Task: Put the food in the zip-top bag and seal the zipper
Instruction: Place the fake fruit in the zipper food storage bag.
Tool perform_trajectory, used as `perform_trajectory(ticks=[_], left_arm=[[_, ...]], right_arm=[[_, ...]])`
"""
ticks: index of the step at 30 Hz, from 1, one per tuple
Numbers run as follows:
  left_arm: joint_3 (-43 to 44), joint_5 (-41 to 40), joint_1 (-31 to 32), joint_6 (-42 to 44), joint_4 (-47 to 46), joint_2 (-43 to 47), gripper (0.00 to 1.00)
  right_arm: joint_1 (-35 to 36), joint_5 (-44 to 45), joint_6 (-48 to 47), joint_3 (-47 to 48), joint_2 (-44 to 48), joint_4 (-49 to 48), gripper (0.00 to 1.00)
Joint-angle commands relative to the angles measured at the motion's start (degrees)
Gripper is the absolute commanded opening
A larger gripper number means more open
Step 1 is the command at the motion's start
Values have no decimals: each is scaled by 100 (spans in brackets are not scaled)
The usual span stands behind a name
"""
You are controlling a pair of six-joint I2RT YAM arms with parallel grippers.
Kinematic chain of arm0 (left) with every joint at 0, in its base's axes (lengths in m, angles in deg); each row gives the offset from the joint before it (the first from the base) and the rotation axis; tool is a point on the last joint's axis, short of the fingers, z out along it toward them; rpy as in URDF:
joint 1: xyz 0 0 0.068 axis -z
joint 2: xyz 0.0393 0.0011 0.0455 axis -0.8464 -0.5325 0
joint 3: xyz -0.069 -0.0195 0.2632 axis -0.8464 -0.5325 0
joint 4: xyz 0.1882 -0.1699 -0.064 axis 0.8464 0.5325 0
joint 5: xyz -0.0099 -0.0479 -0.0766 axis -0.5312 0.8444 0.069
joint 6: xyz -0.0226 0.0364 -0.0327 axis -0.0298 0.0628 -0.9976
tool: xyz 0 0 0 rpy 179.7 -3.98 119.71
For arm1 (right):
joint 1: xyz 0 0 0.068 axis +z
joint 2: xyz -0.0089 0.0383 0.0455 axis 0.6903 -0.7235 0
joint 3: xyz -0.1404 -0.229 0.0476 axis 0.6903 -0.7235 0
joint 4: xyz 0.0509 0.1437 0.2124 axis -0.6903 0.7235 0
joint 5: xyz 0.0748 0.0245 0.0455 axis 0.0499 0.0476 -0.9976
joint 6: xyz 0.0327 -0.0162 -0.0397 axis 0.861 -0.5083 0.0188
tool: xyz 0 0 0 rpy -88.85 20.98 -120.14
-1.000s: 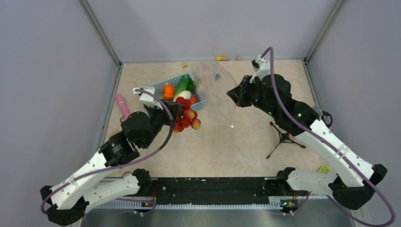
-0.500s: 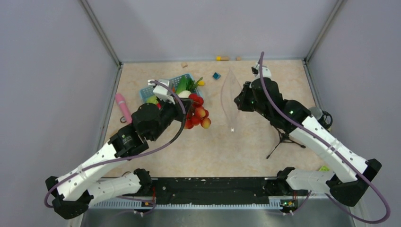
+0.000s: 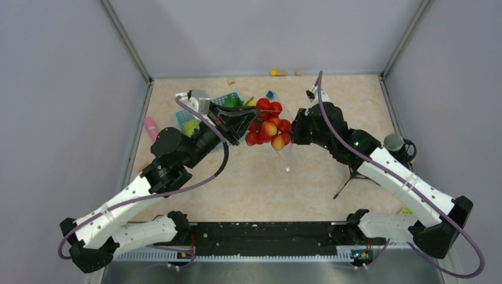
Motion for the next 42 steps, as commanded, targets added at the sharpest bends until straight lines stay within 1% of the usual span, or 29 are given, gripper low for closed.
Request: perform_trajectory(ticks=[1,4,6,8,10,13,14,16,19,21,24,28,34,36,38,42], left_arm=[[202,1420,-41,238,-915,-180,0],[415,1424,-54,541,-508,-382,0],[309,1559,-78,832,-527,-379,0],[-11,1974,-101,1161,-818,-281,0],[-263,2485,-126,1439,-1004,-217,0],[-270,3082,-176,1692,-1016,-309,0],[-217,3237,-188,1785,-915,-367,0],[-16,3495,-210,2248,-463,-458,0],[171,4141,-244,2940,159,-532,0],[292,4444,-246,3224,484,-580,0],[299,4779,-251,3390,518,-600,0],[400,5293,-252,3618,610,-705,0],[952,5645,-257,4176,1405,-961,0],[1133,5610,-252,4418,1714,-1031,0],[1215,5473,-252,4579,1835,-1067,0],[1334,5417,-258,4836,2079,-1088,0]], right_arm=[[-27,-611,83,-73,218,-550,0],[-26,-712,85,-94,299,-596,0],[-26,-740,82,-101,385,-603,0],[-26,-914,46,-146,460,-697,0],[-26,-1373,25,-239,530,-908,0],[-24,-1936,33,-293,541,-1093,0],[-26,-2077,33,-300,526,-1101,0],[-31,-2236,29,-299,525,-1095,0],[-26,-2268,-15,-310,551,-1079,0],[-27,-2231,-32,-317,551,-1071,0],[-32,-2266,-3,-382,491,-1127,0],[-35,-2560,112,-458,387,-1305,0],[-35,-2532,209,-577,313,-1362,0],[-37,-2628,252,-638,298,-1415,0],[-36,-2715,256,-681,276,-1384,0],[-35,-2532,121,-664,216,-954,0]])
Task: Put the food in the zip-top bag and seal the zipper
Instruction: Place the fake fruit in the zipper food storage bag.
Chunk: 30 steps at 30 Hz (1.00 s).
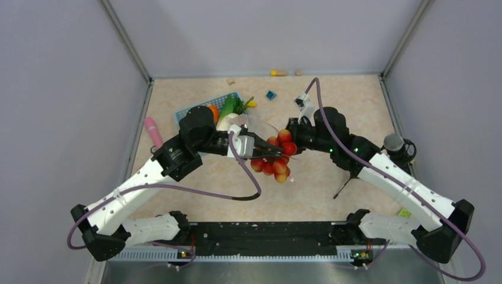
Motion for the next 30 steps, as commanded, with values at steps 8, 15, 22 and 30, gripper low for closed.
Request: perform_trajectory(ticks=[8,15,22,30], left_arm=[[65,136,-14,621,-318,-173,0],[282,145,-10,667,-199,-383,0],[-975,-1331,-12,-803,-1516,-65,0],[-1838,-2337,-5,-1173,-1640,63,0]], right_arm=[[-24,-280,-75,129,-163,644,0],[-62,337,-218,126,-68,1179,0],[-75,734,108,-112,562,472,0],[-86,109,391,-96,571,103,0]])
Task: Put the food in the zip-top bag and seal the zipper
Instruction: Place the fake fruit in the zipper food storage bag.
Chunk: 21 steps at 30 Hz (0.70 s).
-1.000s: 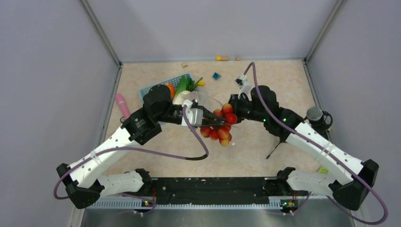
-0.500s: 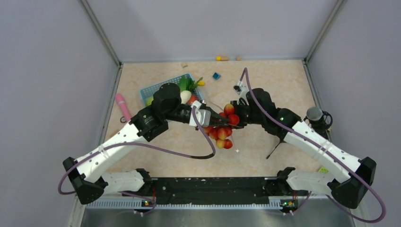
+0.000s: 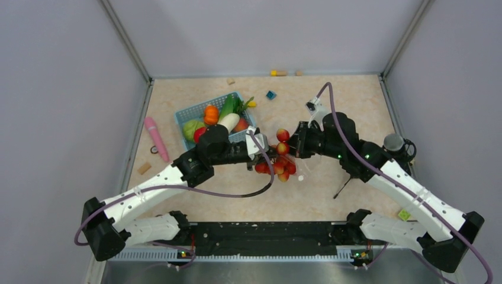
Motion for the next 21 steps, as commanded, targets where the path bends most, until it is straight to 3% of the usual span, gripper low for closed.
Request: perform_trajectory(ticks=[1,9,21], left_arm=[[34,-717,-3,-320,-257,-26,0],[-18,-904,-8,-376,155,-90,0],[-527,-940,-17,-514,-163,352,0]], right_arm=[[-50,-415,275,57,14,-620,0],[-523,-558,759,-181,129,-1071,0],[-1071,-910,1486,-794,335,-1732,0]])
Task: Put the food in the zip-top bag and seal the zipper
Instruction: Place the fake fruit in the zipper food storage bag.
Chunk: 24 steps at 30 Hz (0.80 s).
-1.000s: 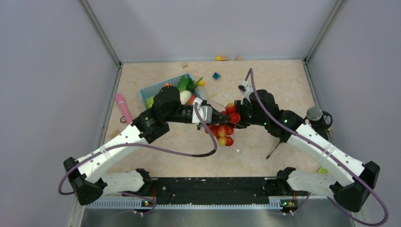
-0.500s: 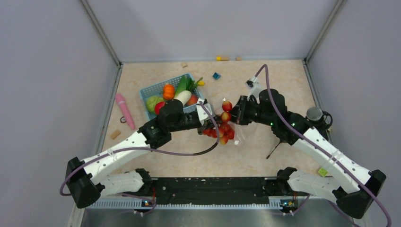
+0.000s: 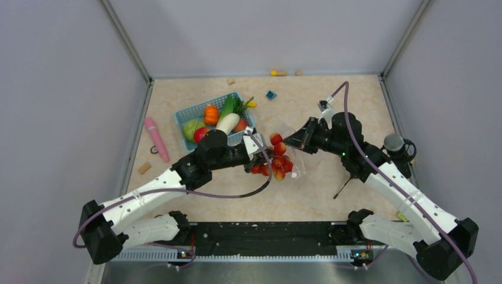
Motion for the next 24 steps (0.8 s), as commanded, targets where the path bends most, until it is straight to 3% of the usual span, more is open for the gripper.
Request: perform_trajectory(ticks=[1,8,12,20,24], left_arm=[[-104,-25,-16,-99,-303,208,0],[-112,331,-16,-8,-262,233,0],[-51,-7,-16,-221,-412,123,0],[963,-982,-14,-1271,-99,-792,0],[1308,-1159,-16,-2089,-74,-1066,0]], right_arm=[[-116,-154,297,9,255,-635,0],[-186,-66,522,-158,357,-777,0],[-196,-277,456,-224,383,-926,0],[-199,-1525,120,-365,42,-1409,0],[-201,-1559,5,-393,24,-1390,0]])
